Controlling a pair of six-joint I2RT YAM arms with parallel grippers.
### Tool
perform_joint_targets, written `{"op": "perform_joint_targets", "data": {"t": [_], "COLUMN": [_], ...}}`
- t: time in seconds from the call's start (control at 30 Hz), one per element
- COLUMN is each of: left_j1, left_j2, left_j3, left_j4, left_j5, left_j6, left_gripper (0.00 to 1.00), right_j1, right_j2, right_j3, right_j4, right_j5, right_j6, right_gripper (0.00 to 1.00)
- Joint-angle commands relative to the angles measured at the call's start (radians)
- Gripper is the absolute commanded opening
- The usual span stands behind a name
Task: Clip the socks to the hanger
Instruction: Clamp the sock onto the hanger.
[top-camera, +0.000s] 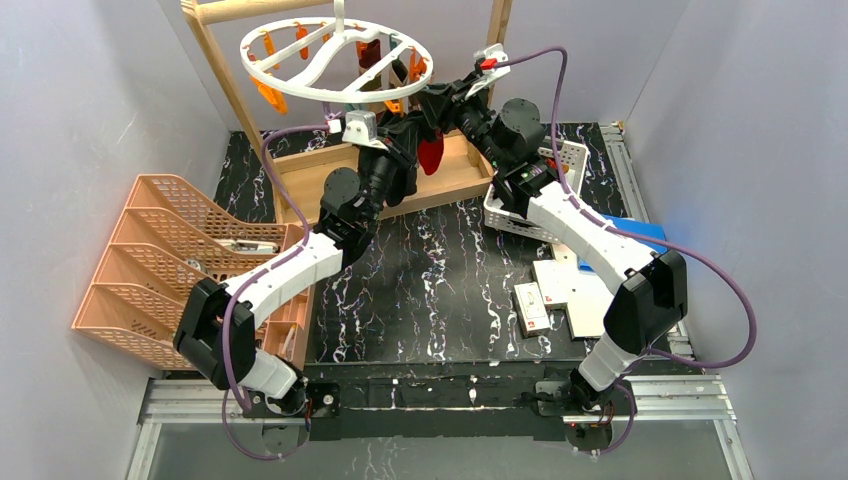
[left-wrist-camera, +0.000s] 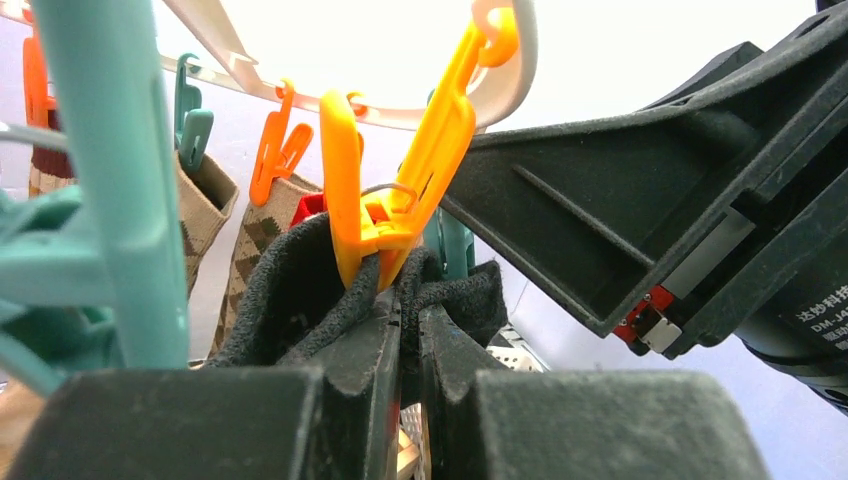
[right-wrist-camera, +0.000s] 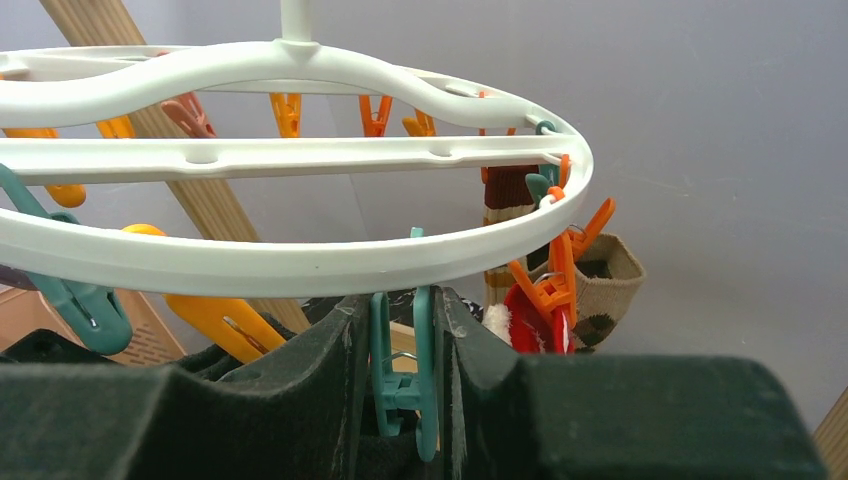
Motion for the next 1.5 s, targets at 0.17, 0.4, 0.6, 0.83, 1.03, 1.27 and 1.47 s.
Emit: {"op": "perform_joint_targets", "data": {"t": [0.17,0.4,0.6,0.83,1.03,1.27,1.47], "left_j1": [-0.003,-0.004,-0.003,-0.004,-0.004,-0.004,-0.004], "left_j2": [0.002,-0.004,-0.016,-0.012,-0.009,0.000,0.001], "left_j3": [0.068,0.052,0.067,0.054,0.054,0.063,0.069], "left_j4": [0.052,0.053,0.052,0.053,0.031,0.018,0.011], "left_j5": [0.012,0.007,0.009,-0.001,-0.033,-0.038,-0.035], "left_j6": [0.000,-0.015,0.005,-0.007,-0.001,-0.001,0.003], "left_gripper": [0.00,0.00,0.00,0.00,0.00,0.00,0.00], "right_j1": [0.002,0.002,0.002,0.002,0.002,0.002,0.002], "right_j2": [-0.043,-0.040,-0.040,-0.038,-0.056,-0.057,-0.054], "right_j3": [-0.011,-0.015,-0.020,-0.011,-0.024,-0.011,0.011], "right_j4": [0.029,0.023,0.022,0.011,0.013,-0.001,-0.015], "right_j5": [0.004,0.003,0.005,0.003,0.008,0.009,0.010], "right_j6": [0.004,0.004,0.004,0.017,0.019,0.024,0.027], "right_gripper": [0.01,0.01,0.01,0.01,0.05,0.21,0.27]}}
